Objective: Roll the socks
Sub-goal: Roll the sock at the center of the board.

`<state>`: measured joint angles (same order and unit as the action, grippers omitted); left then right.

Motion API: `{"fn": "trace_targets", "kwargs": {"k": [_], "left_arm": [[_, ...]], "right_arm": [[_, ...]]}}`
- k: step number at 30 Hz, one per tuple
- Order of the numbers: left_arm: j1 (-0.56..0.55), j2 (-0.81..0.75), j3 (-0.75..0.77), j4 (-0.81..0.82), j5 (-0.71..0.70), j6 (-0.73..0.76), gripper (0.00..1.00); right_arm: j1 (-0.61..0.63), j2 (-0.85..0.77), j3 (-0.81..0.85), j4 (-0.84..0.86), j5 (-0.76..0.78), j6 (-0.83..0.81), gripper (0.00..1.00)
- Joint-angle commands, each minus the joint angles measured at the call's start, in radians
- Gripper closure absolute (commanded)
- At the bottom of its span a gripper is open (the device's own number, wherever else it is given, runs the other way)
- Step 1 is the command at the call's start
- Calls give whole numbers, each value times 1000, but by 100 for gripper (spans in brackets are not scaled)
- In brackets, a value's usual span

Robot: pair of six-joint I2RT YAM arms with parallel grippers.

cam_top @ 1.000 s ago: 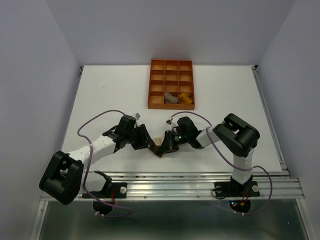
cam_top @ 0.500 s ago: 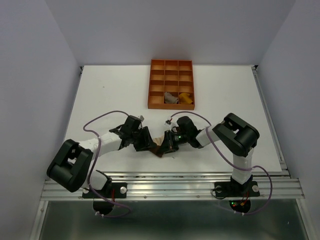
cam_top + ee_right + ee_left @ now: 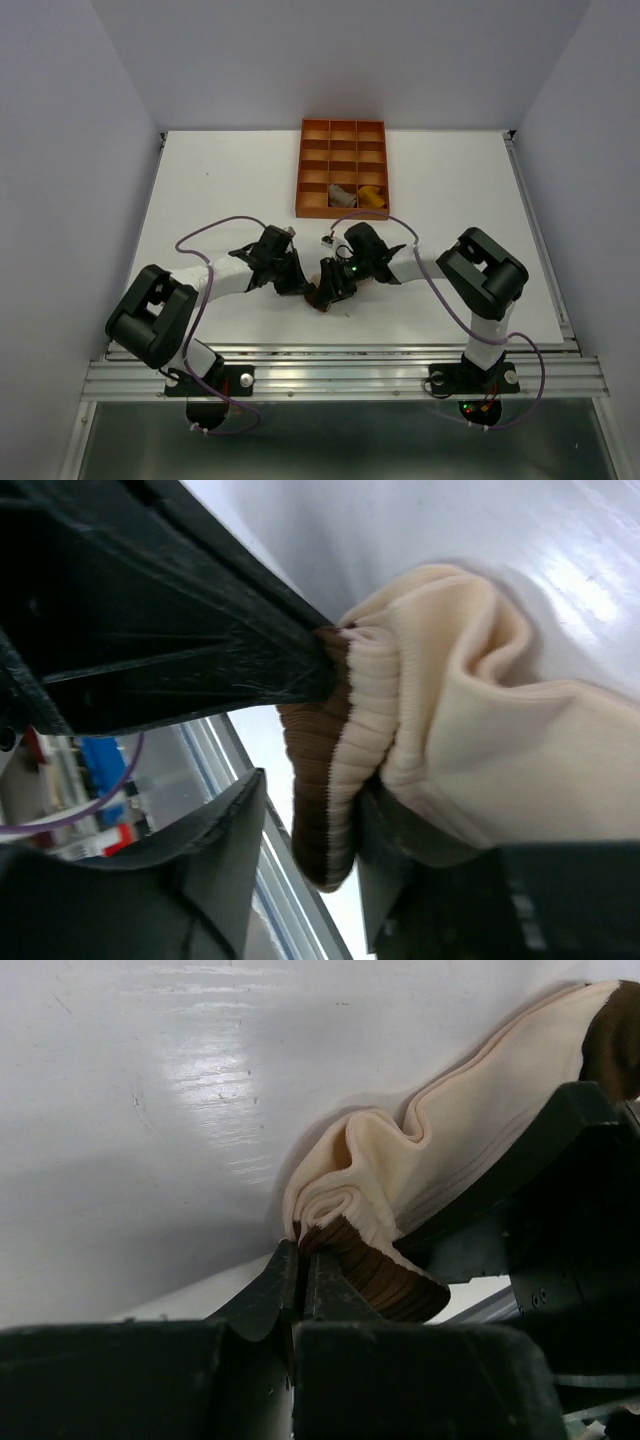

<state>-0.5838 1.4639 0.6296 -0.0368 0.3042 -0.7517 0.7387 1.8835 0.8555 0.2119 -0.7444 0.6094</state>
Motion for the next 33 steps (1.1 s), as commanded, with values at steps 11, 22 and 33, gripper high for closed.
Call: {"fn": "trace_targets", "kwargs": {"k": [11, 22, 33], "left_arm": [[-37, -10, 50, -271, -143, 5, 100], [-45, -36, 94, -362, -146, -29, 100], [-53, -42, 127, -420, -114, -51, 100]], "right_arm": [[96, -300, 37, -249, 445, -355, 39], [255, -394, 42, -266, 531, -520, 36], [392, -296, 88, -282, 638, -585, 36]]}}
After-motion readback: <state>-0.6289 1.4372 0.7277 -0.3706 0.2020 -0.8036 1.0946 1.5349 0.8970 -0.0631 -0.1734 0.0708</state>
